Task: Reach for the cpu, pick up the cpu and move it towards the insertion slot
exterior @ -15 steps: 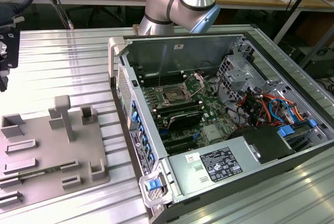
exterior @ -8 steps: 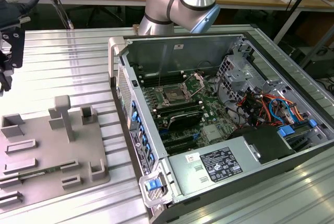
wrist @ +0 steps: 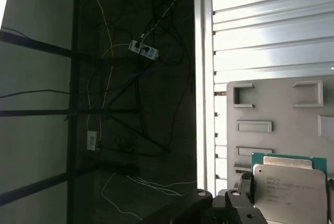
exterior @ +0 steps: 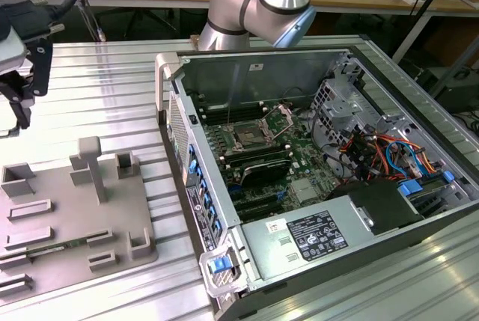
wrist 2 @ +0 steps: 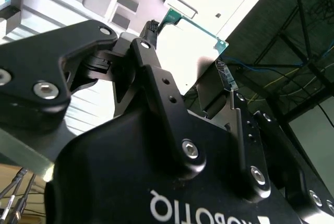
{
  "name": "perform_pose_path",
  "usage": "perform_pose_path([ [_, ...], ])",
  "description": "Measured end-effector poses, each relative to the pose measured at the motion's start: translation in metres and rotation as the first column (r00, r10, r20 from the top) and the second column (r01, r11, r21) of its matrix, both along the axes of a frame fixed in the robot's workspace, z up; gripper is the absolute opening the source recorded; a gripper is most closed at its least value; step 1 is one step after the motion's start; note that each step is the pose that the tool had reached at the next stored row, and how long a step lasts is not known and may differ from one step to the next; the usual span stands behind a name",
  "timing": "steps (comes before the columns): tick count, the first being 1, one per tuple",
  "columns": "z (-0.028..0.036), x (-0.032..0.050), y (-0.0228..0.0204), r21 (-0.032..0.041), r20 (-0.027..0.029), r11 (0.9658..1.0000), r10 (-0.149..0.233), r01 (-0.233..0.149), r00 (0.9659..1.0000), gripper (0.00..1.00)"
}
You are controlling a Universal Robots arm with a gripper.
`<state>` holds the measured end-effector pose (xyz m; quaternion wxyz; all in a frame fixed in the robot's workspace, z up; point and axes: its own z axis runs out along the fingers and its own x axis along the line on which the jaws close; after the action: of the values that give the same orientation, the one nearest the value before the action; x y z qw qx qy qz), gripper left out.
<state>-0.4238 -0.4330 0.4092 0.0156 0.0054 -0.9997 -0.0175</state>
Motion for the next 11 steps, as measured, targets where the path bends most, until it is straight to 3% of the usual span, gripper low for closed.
perform_pose_path([
  [5,0.0,0.0151,0.0,0.0,0.0,1.0,0.0,0.0,1.0,0.55],
  [11,0.0,0.0272,0.0,-0.0001,-0.0001,1.0,0.0,0.0,1.0,0.55],
])
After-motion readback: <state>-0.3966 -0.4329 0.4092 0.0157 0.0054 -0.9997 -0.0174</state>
